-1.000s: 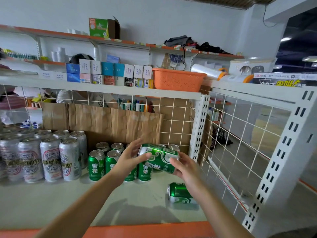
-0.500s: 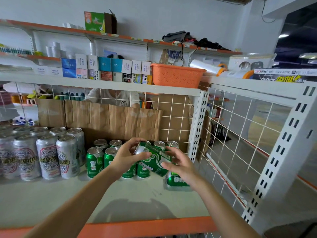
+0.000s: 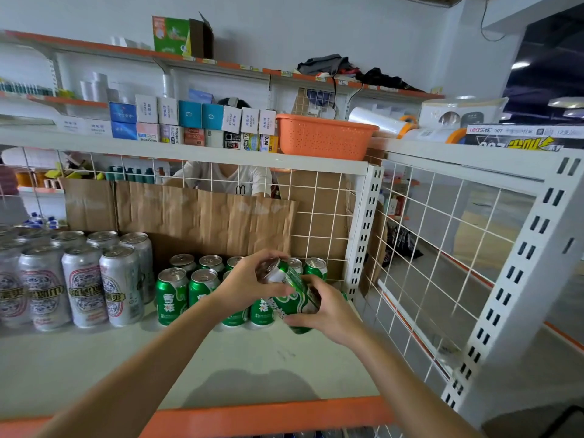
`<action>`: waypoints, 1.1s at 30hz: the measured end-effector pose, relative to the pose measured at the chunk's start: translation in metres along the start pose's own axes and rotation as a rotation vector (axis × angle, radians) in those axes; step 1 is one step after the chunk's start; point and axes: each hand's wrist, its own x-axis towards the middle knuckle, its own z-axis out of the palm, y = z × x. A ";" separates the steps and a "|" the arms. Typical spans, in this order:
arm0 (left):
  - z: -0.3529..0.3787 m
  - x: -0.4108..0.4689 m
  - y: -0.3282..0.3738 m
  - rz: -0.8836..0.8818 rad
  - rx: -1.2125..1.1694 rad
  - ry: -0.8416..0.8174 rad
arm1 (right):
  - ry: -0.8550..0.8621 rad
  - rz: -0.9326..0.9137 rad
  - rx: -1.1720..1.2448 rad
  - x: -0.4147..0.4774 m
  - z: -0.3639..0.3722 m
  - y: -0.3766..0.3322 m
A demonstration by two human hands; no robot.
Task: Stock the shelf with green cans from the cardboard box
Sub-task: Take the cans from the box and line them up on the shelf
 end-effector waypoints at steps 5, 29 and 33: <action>0.002 0.001 0.006 -0.044 -0.102 0.057 | 0.068 0.047 0.171 -0.001 0.006 0.008; 0.014 -0.002 0.016 -0.102 -0.428 0.142 | 0.055 0.069 0.646 -0.012 0.027 0.006; 0.015 -0.002 0.017 -0.110 -0.432 0.241 | 0.133 0.030 0.576 -0.014 0.029 0.005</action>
